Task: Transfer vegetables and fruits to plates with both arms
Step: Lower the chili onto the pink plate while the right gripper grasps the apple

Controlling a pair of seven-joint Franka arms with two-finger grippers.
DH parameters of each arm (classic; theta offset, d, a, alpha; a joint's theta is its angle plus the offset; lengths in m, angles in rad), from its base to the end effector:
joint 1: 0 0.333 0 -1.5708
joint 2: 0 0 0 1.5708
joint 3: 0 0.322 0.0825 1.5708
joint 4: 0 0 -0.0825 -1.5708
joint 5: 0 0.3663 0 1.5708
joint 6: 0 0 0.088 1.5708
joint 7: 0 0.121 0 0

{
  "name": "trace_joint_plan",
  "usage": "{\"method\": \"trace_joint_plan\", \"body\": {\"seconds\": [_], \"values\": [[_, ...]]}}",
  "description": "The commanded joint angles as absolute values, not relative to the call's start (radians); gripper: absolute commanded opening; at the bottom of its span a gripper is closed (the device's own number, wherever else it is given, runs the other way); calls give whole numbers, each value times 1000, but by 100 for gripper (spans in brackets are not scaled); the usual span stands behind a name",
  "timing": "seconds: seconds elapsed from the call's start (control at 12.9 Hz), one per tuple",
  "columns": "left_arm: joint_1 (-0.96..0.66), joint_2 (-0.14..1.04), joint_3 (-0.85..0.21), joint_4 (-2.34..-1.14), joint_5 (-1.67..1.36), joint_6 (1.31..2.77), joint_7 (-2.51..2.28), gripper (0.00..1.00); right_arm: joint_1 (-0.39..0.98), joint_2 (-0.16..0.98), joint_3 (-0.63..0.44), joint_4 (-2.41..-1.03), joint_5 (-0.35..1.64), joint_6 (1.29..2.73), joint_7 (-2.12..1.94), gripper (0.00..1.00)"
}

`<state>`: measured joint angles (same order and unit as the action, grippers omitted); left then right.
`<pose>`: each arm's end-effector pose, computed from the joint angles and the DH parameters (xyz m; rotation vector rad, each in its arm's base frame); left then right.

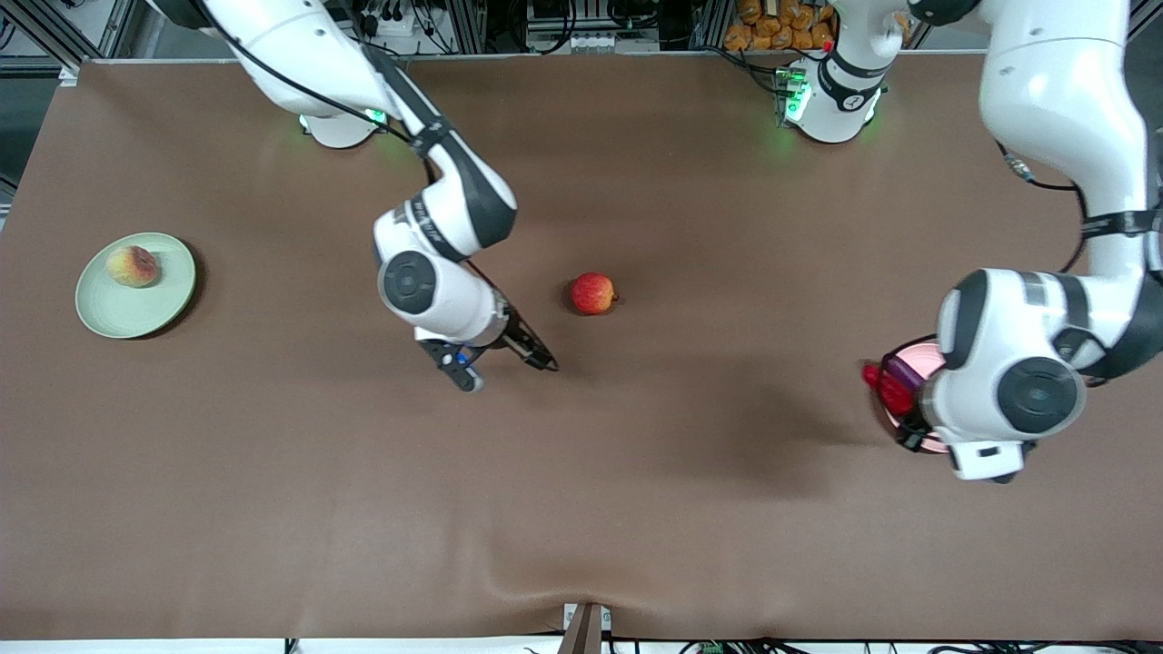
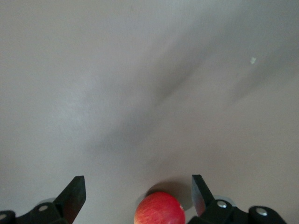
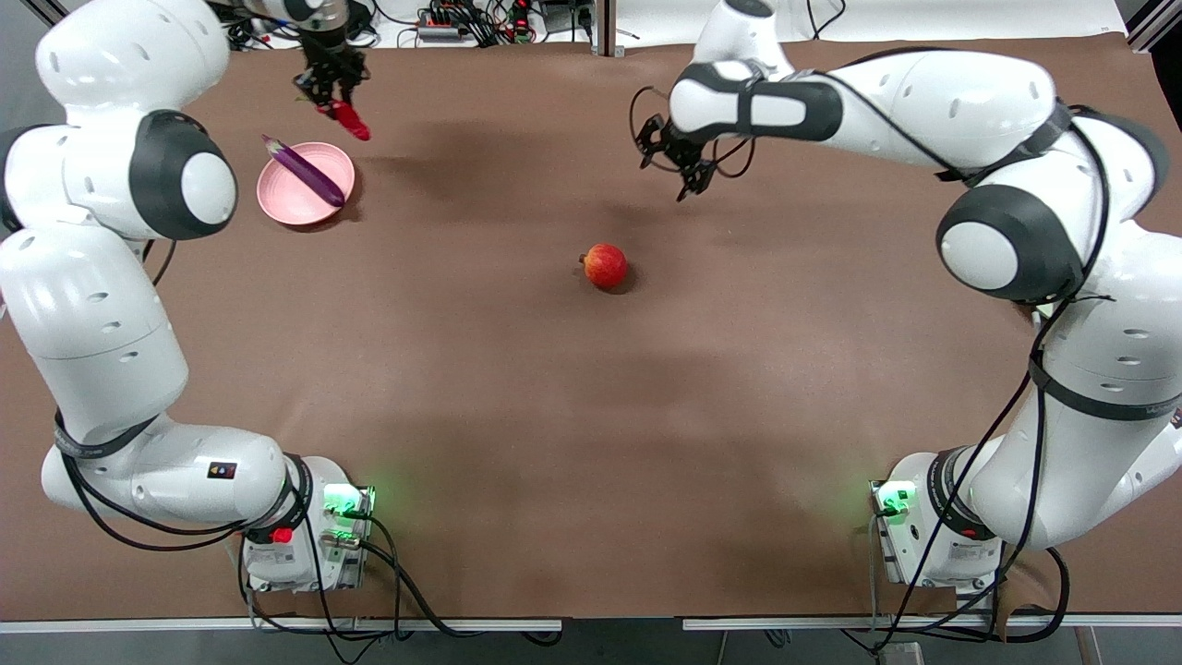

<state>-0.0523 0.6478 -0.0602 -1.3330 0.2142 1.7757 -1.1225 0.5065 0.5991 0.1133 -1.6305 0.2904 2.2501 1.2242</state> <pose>0.6900 -0.0479 0.3352 -2.5644 -1.3241 0.0999 0.5541 0.3970 0.2784 -2.6971 1.1498 0.3242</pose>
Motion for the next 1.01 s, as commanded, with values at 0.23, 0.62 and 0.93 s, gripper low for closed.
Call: {"method": "trace_joint_plan", "body": {"seconds": [0.23,0.62,0.93], "values": [[54,626,-71,-1492,219,1951,-996,0,629,629,118,-1629,270,2287,1353,100],[80,641,-69,-1609,265,2123,-996,0,702,640,117,-1681,213,2325,1403,100],[97,657,-69,-1614,276,2157,-997,0,742,673,117,-1697,198,2404,1454,100]]}}
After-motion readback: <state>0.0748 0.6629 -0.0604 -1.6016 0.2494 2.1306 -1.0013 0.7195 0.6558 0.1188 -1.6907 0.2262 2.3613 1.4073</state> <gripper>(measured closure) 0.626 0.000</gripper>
